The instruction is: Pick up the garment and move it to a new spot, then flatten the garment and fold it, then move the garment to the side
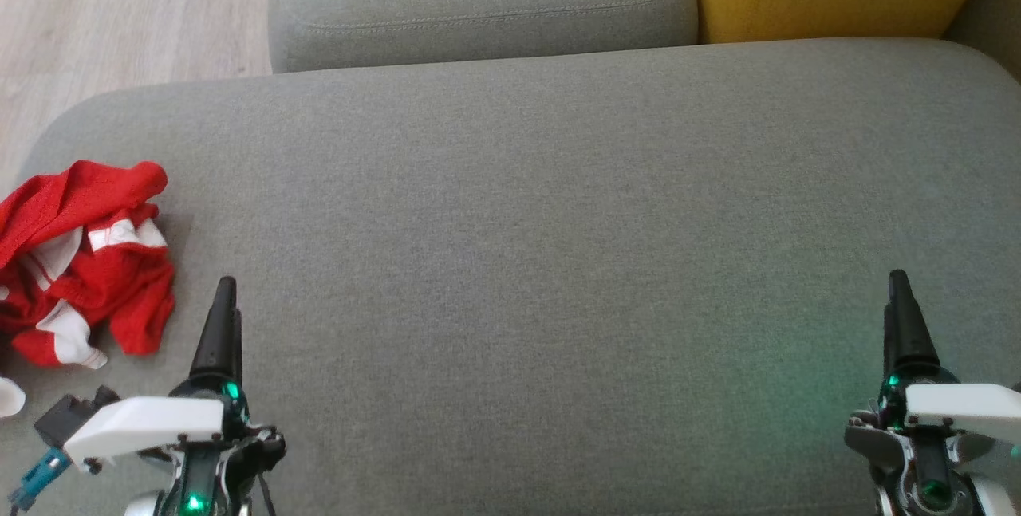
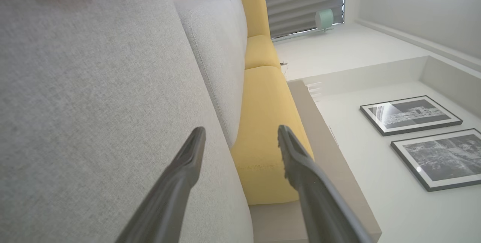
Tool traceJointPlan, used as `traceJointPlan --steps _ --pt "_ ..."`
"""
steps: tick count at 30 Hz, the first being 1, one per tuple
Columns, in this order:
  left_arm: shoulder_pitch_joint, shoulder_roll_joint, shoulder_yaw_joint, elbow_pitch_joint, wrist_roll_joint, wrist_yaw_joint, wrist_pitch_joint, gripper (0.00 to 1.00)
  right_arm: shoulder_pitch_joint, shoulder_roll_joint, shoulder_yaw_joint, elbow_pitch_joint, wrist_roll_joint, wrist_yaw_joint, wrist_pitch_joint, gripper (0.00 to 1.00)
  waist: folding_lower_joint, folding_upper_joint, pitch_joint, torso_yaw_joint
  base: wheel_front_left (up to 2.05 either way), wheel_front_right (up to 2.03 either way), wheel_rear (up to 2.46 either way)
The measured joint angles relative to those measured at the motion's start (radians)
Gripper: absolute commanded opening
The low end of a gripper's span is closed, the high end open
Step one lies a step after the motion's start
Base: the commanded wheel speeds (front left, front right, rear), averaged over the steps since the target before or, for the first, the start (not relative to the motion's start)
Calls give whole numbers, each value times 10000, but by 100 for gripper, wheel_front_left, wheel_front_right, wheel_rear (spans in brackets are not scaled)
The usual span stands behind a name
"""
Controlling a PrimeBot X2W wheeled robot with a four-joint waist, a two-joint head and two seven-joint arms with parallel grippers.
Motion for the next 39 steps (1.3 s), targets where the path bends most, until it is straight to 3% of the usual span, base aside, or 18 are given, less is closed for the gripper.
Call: traceJointPlan --steps 25,39 --pt "-11 161 -460 -828 4608 -8 -725 100 -11 -207 525 -959 -4638 0 -92 100 0 0 -69 -47 0 0 0" --pt "12 508 -966 -1131 6859 318 -1106 100 12 -219 754 -1208 -6677 0 -232 100 0 0 -122 -68 0 0 0"
